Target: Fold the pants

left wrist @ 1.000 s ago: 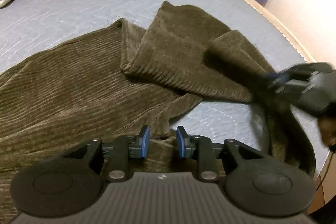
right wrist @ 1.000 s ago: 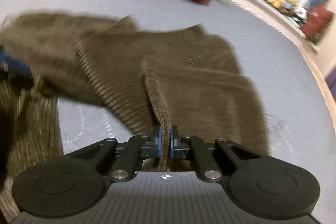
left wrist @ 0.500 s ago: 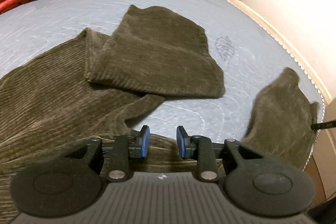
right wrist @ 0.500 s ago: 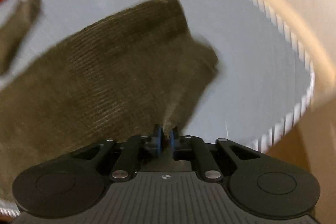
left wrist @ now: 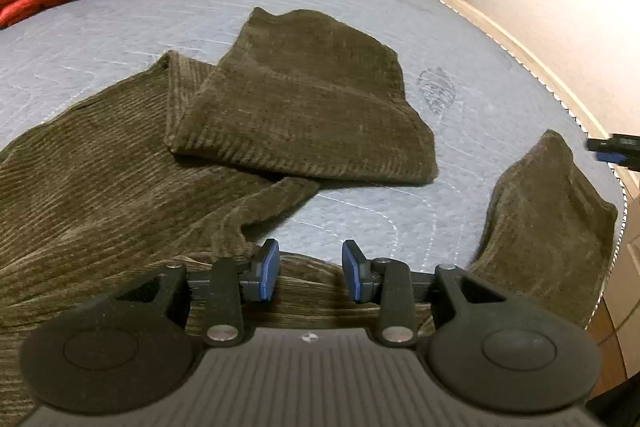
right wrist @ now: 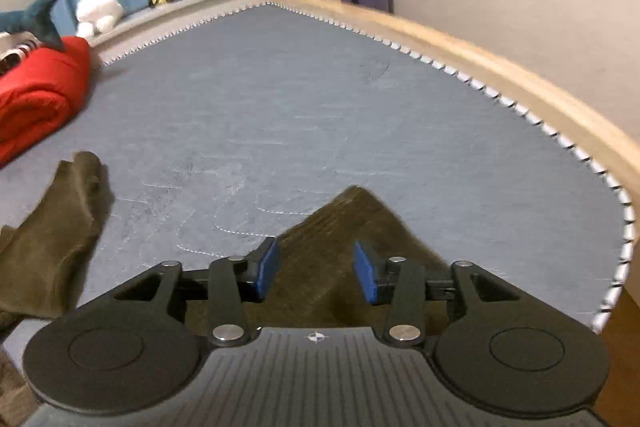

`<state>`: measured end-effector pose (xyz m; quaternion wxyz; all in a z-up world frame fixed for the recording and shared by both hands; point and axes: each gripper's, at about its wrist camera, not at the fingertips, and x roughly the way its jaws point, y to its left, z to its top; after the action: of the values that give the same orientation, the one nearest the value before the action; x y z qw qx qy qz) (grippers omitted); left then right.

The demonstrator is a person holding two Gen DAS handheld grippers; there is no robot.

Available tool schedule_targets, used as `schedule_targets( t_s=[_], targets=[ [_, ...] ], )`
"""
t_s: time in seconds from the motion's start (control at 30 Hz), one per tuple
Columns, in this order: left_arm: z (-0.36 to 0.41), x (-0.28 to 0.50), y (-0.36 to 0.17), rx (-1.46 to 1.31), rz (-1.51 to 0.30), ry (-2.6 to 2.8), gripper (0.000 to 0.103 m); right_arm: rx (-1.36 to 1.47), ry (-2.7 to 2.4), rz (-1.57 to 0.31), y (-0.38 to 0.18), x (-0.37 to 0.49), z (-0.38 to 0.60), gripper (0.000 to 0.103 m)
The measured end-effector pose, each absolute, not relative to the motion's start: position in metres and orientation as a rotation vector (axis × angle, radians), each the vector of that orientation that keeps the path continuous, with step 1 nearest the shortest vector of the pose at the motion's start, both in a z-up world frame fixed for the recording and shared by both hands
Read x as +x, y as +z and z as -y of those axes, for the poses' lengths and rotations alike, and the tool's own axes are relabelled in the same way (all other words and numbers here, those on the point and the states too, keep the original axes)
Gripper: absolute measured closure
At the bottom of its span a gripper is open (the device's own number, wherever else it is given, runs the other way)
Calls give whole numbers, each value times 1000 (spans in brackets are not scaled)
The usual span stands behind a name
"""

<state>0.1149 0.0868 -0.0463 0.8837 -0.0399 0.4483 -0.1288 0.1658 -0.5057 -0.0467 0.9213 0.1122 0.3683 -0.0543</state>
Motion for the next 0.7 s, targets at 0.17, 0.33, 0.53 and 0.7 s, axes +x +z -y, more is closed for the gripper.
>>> schedule_targets(
  t_s=[0.17,0.33,0.53,0.7],
  targets=[
    [-98,116,-50,-82,-932,-248,65,264,-99,-777,-75,212,483,46],
    [-105,116,-52,-79,-927,-245,65,285,-151,-872,-107,240,468,43],
    [-103,115,-51,-51,-906,-263,65,164,-326,-858,-107,244,453,93],
    [-99,115,-47,-70,-862,-313,65,302,-457,-709,-81,237,487,98]
  ],
)
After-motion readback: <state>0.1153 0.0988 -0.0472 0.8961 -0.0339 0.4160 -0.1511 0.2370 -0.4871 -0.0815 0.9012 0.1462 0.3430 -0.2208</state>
